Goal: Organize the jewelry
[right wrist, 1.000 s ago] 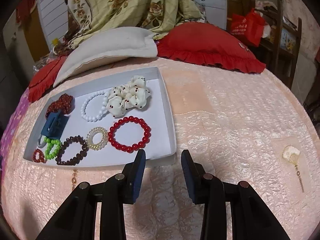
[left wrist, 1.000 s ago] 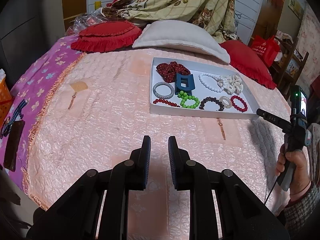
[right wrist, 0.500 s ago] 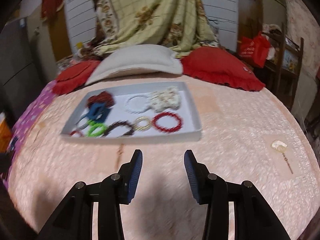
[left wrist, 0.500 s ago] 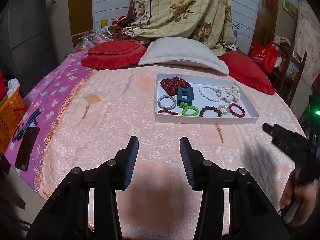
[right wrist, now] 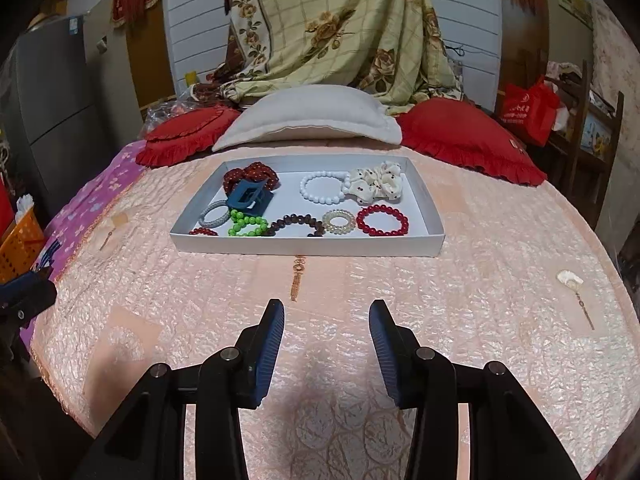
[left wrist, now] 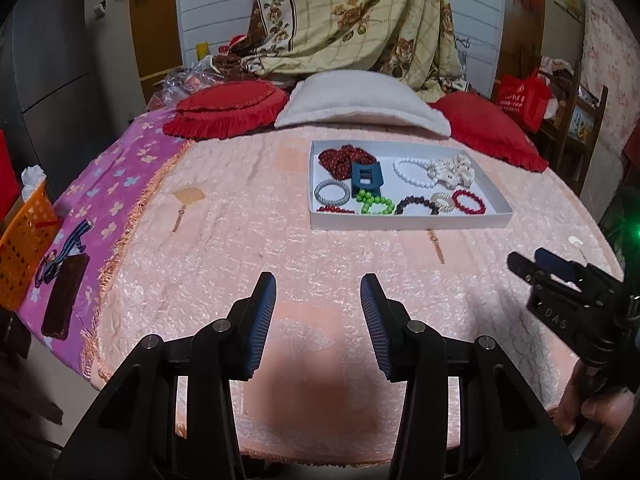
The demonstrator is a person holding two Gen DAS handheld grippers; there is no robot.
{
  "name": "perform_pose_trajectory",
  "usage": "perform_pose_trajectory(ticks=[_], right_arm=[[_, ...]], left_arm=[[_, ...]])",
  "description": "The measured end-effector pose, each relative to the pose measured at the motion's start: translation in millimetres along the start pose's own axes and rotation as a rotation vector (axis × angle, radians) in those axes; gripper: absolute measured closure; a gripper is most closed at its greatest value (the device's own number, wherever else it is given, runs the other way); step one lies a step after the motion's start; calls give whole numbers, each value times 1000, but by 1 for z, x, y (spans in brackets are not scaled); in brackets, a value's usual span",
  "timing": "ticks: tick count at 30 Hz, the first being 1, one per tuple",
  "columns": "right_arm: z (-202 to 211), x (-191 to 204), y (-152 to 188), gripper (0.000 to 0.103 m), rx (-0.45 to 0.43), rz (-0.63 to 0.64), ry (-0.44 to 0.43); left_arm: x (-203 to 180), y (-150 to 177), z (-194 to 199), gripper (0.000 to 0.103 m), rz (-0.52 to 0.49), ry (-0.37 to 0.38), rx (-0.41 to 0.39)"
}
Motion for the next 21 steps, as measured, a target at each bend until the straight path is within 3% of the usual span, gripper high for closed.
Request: perform_pose_trajectory(ticks=[5,7,9,15,20,21], right_arm=[[-11,-16,-4,59,6,-37,1],[-14,-29,-16,50,-13,-41,31],[-19,-47,-33,34,-40,-51,72],[-64,-96,-89,34,-14,-121,102],[-117,-114,-102,34,86,-159,114],[-127,-117,-101,39,106,-164,125]], left_arm=[[6,0,-31,59,-10,-6,57],[14,-5,-49,59,3,0,90],[25,-15,-69,59,40,15,109],[39,-53,-133,59,99,87,157],[32,-72,-196,59,74,136,242],[30,-72,-208,59,78,144,266]])
Point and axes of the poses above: each gripper's, at about its wrist camera, not at the fingertips, and z roughly against the way its jaws point, x to its left, y to its underside, the point moved 7 cm from there along -z, roughly the way its jaws point, and after that the axes turned 8 degrees about -z, right-handed, at the moved point
